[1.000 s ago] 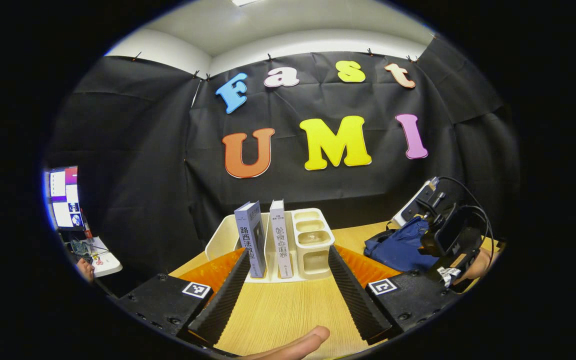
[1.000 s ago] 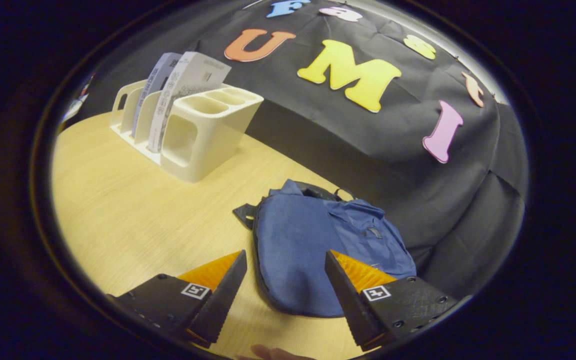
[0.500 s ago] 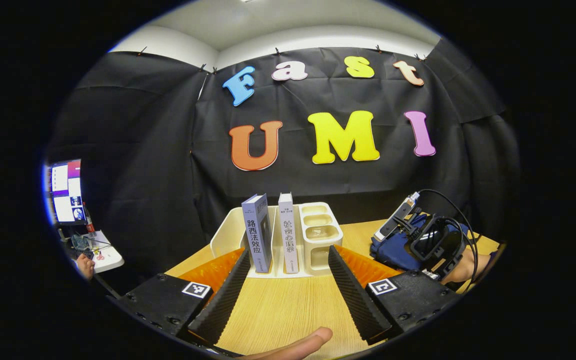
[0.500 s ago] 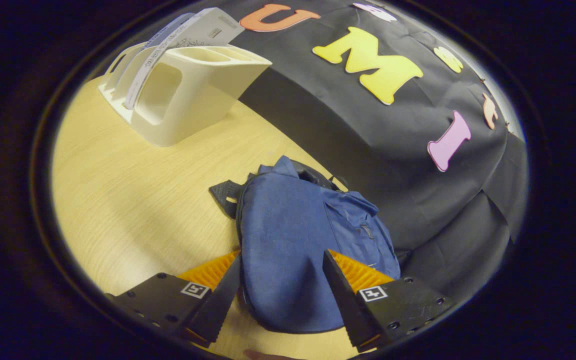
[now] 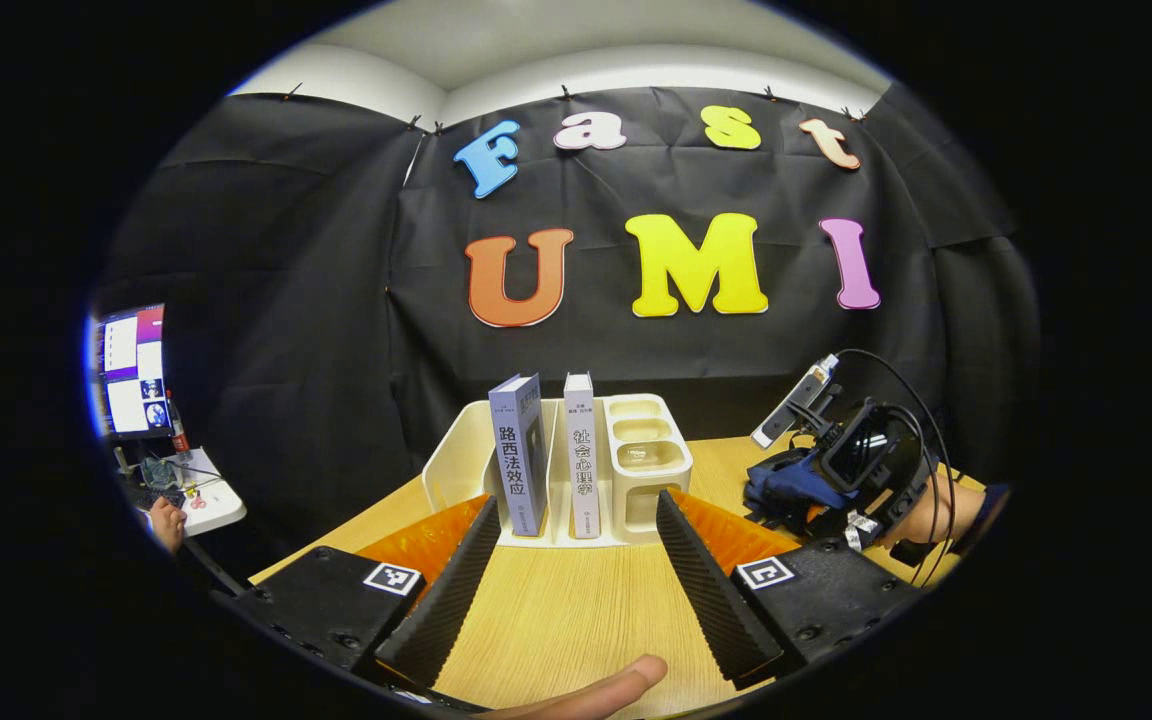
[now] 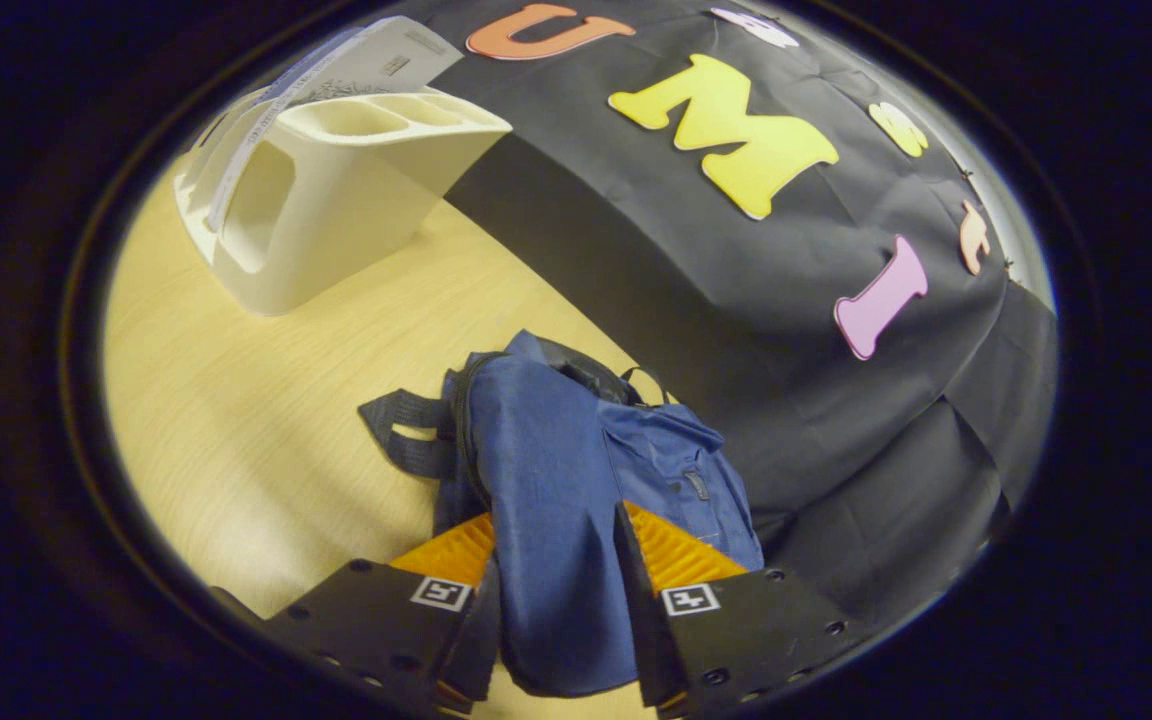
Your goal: Open the schoolbag, grab two books from the bookshelf and put them into the schoolbag.
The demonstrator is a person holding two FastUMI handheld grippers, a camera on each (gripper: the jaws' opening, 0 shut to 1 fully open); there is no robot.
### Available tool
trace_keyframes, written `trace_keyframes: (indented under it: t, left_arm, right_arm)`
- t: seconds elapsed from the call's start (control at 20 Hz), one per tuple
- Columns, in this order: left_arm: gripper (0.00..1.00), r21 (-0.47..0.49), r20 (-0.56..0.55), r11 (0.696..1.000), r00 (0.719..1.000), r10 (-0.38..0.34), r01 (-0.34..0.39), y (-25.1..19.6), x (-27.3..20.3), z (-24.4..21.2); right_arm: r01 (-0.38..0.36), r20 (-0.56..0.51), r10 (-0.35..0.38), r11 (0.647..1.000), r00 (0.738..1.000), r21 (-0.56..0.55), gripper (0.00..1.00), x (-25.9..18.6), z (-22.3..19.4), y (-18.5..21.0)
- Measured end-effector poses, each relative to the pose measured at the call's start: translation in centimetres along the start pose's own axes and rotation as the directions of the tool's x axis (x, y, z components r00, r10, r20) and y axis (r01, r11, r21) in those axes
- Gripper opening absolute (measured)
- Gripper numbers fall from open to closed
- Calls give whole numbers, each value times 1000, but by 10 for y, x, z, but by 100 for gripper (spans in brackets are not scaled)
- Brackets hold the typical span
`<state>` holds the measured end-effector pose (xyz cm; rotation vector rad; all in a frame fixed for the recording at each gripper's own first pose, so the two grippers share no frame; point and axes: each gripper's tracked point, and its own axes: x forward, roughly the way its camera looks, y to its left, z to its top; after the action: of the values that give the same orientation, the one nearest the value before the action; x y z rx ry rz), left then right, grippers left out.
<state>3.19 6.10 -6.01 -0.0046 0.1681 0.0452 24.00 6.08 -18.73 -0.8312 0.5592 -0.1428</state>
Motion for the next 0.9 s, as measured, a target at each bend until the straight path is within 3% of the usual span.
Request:
trace_keyframes:
  t: [0.05, 0.15, 0.2, 0.25, 0.5, 0.8, 0.9]
  left_arm:
    - [98, 3, -3, 1000, 1000, 3, -3, 0, 1, 0]
    - [98, -2, -9, 1000, 1000, 0, 0, -1, 0, -2]
    - [98, -7, -13, 1000, 1000, -5, 5, -1, 1, -3]
    - [99, -10, -18, 1000, 1000, -9, 9, -2, 1, -4]
    - [98, -23, -25, 1000, 1000, -4, 3, 1, 1, -5]
    - [99, -51, -47, 999, 999, 6, -8, 5, 12, -14]
    - [99, -43, -73, 999, 997, -28, 25, 0, 16, -24]
  right_arm:
    - [12, 15, -12, 1000, 1000, -6, 55, 3, 5, -6]
    - [41, 27, -40, 999, 999, -16, 29, 6, 11, -20]
    - [20, 19, -20, 1000, 1000, 0, 15, 7, 10, -19]
    - [-8, 15, 7, 999, 1000, 32, 11, 9, 9, -17]
    - [9, 21, -12, 990, 1000, 139, 8, 6, 17, -56]
    - [-55, 69, 41, 974, 997, 221, 4, 1, 35, -100]
    - [-29, 112, 4, 974, 994, 226, 4, 1, 41, -127]
